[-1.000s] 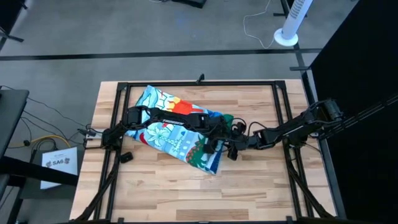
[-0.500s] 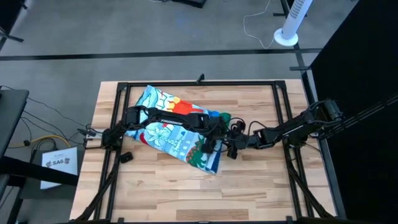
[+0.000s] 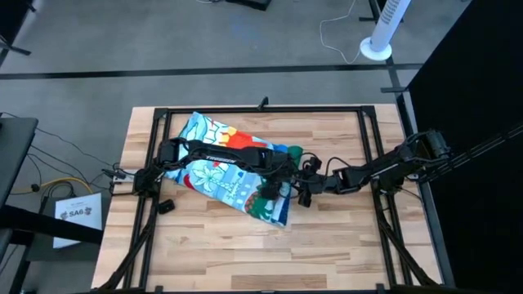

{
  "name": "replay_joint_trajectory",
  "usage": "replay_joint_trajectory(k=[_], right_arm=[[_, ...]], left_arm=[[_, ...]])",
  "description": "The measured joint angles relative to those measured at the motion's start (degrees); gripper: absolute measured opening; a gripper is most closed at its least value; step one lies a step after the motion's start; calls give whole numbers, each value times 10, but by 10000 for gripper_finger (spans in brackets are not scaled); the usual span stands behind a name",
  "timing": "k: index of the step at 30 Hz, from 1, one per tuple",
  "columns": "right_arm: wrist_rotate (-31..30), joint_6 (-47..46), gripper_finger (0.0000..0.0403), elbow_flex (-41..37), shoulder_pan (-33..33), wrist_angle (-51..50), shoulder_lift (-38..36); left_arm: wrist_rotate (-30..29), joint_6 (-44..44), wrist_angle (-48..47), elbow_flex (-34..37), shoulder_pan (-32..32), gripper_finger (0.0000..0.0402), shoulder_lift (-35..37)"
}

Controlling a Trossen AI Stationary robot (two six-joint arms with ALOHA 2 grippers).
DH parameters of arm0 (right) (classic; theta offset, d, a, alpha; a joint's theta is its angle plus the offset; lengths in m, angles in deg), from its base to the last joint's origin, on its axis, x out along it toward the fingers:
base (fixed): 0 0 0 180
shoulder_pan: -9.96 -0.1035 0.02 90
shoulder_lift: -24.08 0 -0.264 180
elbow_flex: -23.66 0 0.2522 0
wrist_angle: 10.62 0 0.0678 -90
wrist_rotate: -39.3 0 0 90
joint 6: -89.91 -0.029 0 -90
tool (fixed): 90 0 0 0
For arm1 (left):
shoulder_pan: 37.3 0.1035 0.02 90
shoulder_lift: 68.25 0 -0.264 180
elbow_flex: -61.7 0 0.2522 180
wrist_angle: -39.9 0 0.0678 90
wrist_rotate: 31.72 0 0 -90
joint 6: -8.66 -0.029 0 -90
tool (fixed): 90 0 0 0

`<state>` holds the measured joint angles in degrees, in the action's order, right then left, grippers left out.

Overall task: Roll towel
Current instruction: Roll the multicolor dinosaur print towel

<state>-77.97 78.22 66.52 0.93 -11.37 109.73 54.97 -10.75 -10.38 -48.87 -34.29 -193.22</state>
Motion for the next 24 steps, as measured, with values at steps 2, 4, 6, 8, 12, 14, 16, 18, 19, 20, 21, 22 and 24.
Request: replay_joint_trajectory(k=[2,4,6,8,12,14,16,18,19,20,21,22,24], right_arm=[[0,3,225,0,2,1,0],[0,6,225,0,3,3,0],[0,15,225,0,3,15,0],[0,27,225,0,3,31,0],[2,42,225,0,7,51,0],[4,52,225,0,10,64,0],[10,57,225,0,16,69,-1],[21,58,225,0,26,69,-1],[25,58,225,0,29,70,0],[31,59,225,0,34,74,5],[35,61,225,0,38,79,11],[37,62,225,0,40,81,20],[46,64,225,0,45,106,48]], left_arm=[[-10,3,-14,0,0,212,2],[-15,11,-31,-1,0,212,4],[-18,18,-57,0,0,212,10],[-22,24,-70,-1,-3,212,20],[-33,33,-77,-1,-10,212,43],[-35,34,-75,-1,-12,212,53],[-37,37,-70,-1,-14,212,57],[-38,42,-75,-1,-15,212,60],[-38,45,-74,-1,-16,212,60],[-38,47,-74,-1,-17,212,60],[-38,49,-75,-1,-19,212,60],[-38,50,-75,-1,-21,212,60],[-38,52,-75,-1,-25,212,60]])
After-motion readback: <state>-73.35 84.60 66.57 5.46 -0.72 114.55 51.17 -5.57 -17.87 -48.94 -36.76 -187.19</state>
